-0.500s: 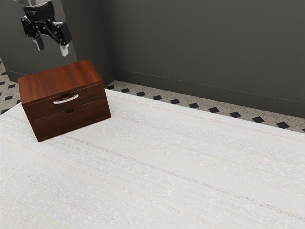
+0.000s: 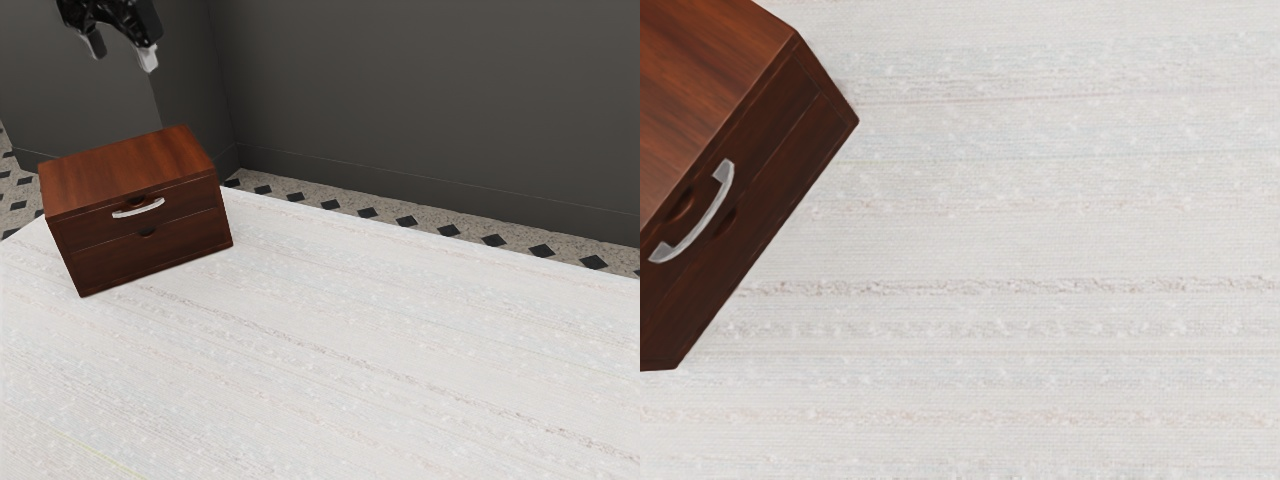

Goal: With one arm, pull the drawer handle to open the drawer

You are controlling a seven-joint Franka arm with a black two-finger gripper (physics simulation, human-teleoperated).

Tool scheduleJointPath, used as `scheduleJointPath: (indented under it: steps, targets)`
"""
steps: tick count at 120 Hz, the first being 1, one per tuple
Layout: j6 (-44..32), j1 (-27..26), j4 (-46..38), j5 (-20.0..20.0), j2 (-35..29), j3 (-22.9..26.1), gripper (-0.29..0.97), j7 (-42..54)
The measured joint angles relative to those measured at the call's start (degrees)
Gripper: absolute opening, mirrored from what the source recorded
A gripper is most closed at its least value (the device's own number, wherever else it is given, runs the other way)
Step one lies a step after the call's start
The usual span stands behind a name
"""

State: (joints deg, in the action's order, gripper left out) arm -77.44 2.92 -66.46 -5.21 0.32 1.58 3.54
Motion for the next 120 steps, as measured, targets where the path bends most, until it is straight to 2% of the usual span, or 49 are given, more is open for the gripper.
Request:
scheduleJointPath:
  steps: [21, 29, 48, 66, 89, 120]
  targets:
    - [1.07, -1.47, -0.1, 0.26, 3.08, 0.23, 0.68, 0.16]
    - [0.29, -0.22, -4.28, 0.25, 2.61, 0.26, 0.68, 0.21]
    - [-10.82, 2.72, -28.29, 0.73, -2.39, 0.35, 0.68, 0.32]
    - [-20.7, 2.64, -40.17, 0.93, -4.09, 0.7, 0.68, 0.35]
    - [-32.97, 0.12, -49.07, 0.28, -5.16, 0.59, 0.68, 2.06]
    - [-44.34, 1.58, -53.61, -4.88, -4.69, -2.1, 0.68, 10.5]
